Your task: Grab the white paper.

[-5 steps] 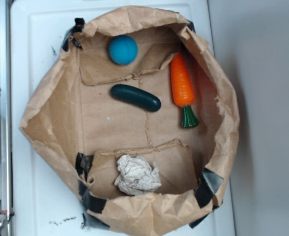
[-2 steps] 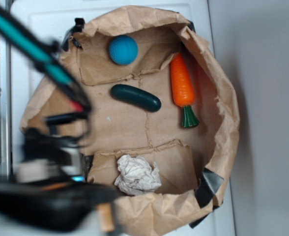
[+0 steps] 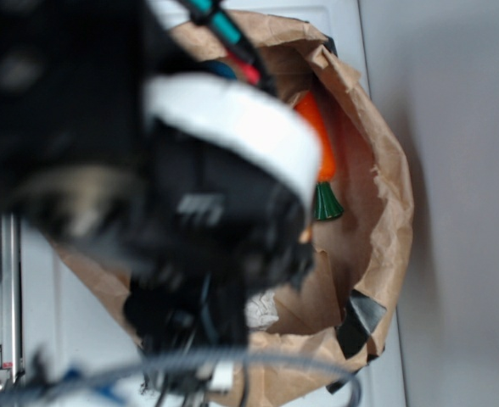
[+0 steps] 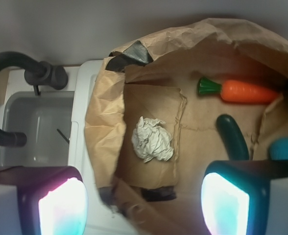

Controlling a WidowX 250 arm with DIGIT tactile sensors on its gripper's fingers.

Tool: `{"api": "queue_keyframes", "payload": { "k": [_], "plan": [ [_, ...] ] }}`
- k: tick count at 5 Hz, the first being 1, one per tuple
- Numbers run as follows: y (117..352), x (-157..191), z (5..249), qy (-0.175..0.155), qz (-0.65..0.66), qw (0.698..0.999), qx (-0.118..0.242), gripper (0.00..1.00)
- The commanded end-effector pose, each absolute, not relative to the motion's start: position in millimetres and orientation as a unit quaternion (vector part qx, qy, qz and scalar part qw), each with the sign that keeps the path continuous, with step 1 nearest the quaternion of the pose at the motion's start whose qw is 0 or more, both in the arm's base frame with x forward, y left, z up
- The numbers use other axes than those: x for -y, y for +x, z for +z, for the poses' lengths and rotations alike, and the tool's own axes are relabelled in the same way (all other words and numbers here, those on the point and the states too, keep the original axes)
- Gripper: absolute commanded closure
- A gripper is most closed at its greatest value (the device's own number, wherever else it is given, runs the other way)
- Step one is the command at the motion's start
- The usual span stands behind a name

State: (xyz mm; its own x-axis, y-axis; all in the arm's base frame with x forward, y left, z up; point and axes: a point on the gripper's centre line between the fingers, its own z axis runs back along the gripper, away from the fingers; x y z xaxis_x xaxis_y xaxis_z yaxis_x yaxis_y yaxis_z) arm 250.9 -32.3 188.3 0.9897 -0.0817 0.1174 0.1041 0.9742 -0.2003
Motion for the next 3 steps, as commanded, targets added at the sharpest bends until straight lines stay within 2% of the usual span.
{"api": "queue_keyframes", "payload": {
  "k": [1,2,3],
  "plan": [
    [259,29,155,-0.089,-0.122,0.986,0.068,0.00],
    [256,49,124,-0.067,-0.155,0.983,0.077,0.00],
    [262,58,106,-0.045,-0.172,0.981,0.082,0.00]
  ]
}}
